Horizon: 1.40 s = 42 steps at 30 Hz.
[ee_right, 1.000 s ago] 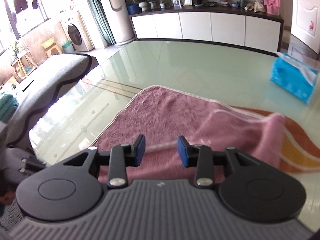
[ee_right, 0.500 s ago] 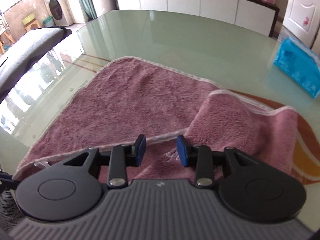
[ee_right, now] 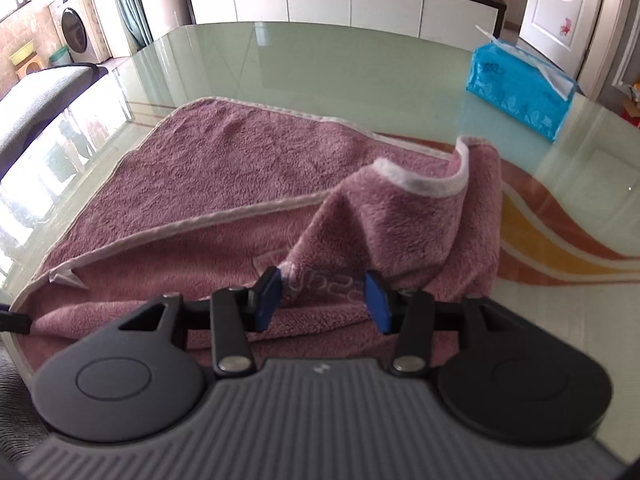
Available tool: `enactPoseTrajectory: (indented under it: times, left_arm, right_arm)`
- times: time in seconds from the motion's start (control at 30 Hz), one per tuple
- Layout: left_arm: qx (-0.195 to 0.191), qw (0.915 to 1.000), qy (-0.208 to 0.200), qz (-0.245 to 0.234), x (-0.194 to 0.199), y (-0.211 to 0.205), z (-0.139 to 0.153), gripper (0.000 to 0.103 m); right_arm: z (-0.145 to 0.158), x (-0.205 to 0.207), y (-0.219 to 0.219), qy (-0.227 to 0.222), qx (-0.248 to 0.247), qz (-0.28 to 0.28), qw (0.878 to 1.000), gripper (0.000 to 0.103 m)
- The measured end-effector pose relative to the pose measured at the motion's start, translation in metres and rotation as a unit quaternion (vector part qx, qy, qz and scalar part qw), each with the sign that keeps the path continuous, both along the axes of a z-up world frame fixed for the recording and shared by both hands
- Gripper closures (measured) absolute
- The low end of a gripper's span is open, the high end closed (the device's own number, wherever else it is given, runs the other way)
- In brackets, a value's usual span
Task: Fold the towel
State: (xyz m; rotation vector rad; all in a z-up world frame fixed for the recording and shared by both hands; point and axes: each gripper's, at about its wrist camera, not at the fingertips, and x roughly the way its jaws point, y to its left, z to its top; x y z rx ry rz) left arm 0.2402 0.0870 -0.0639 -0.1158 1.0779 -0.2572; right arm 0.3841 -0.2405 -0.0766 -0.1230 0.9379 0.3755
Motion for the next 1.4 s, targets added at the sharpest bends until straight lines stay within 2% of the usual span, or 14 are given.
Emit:
enactPoseTrajectory:
  times: [0.27, 0.37, 0.5, 0.6, 0.67, 0.8, 0.97, 1.07, 1.13, 1.17, 1.23, 1.3, 1.4]
  left_arm:
    - [0.007, 0.9999, 0.003, -0.007, 0.002, -0.003, 0.001, 0.097]
    - [0.01, 0.9999, 0.004, -0.01, 0.002, -0.003, 0.001, 0.097]
    - [0.012, 0.9999, 0.006, -0.011, 0.002, -0.003, 0.001, 0.097]
    - [0.012, 0.9999, 0.006, -0.01, 0.002, -0.003, 0.001, 0.097]
    - [0.014, 0.9998, 0.006, -0.01, 0.002, -0.004, 0.001, 0.097]
    - [0.02, 0.9997, 0.006, -0.013, 0.002, -0.006, 0.001, 0.097]
    - [0.021, 0.9997, 0.008, -0.013, 0.003, -0.006, 0.001, 0.097]
    - [0.02, 0.9997, 0.009, -0.011, 0.004, -0.006, 0.001, 0.097]
    - [0.021, 0.9997, 0.011, -0.011, 0.005, -0.006, 0.001, 0.097]
    - [0.021, 0.9996, 0.012, -0.011, 0.005, -0.006, 0.001, 0.097]
    - [0.022, 0.9996, 0.012, -0.01, 0.005, -0.006, 0.001, 0.097]
    - [0.023, 0.9996, 0.012, -0.009, 0.005, -0.006, 0.001, 0.097]
    - [0.023, 0.9996, 0.014, -0.008, 0.005, -0.006, 0.001, 0.097]
  right_arm:
    - [-0.005, -0.026, -0.03, 0.031, 0.026, -0.024, 0.999, 0.054]
    - [0.001, -0.032, -0.033, 0.039, 0.035, -0.01, 0.999, 0.054]
    - [0.038, -0.027, -0.02, -0.007, 0.082, 0.041, 0.996, 0.054]
    - [0.057, 0.009, 0.002, -0.057, 0.042, 0.081, 0.994, 0.054]
    - [0.055, 0.029, 0.009, -0.061, 0.019, 0.089, 0.994, 0.056]
    - [0.028, 0.082, 0.021, -0.02, -0.037, 0.125, 0.991, 0.064]
    - [0.003, 0.101, 0.018, 0.019, -0.054, 0.166, 0.985, 0.064]
    - [-0.007, 0.105, 0.013, 0.024, -0.061, 0.174, 0.983, 0.063]
    - [-0.009, 0.107, 0.009, 0.025, -0.047, 0.174, 0.983, 0.064]
    - [-0.01, 0.108, 0.008, 0.027, -0.043, 0.175, 0.983, 0.067]
    - [-0.01, 0.107, 0.01, 0.029, -0.035, 0.188, 0.981, 0.082]
    - [-0.01, 0.104, 0.014, 0.024, -0.038, 0.201, 0.978, 0.089]
    - [-0.008, 0.098, 0.021, 0.005, -0.056, 0.213, 0.975, 0.092]
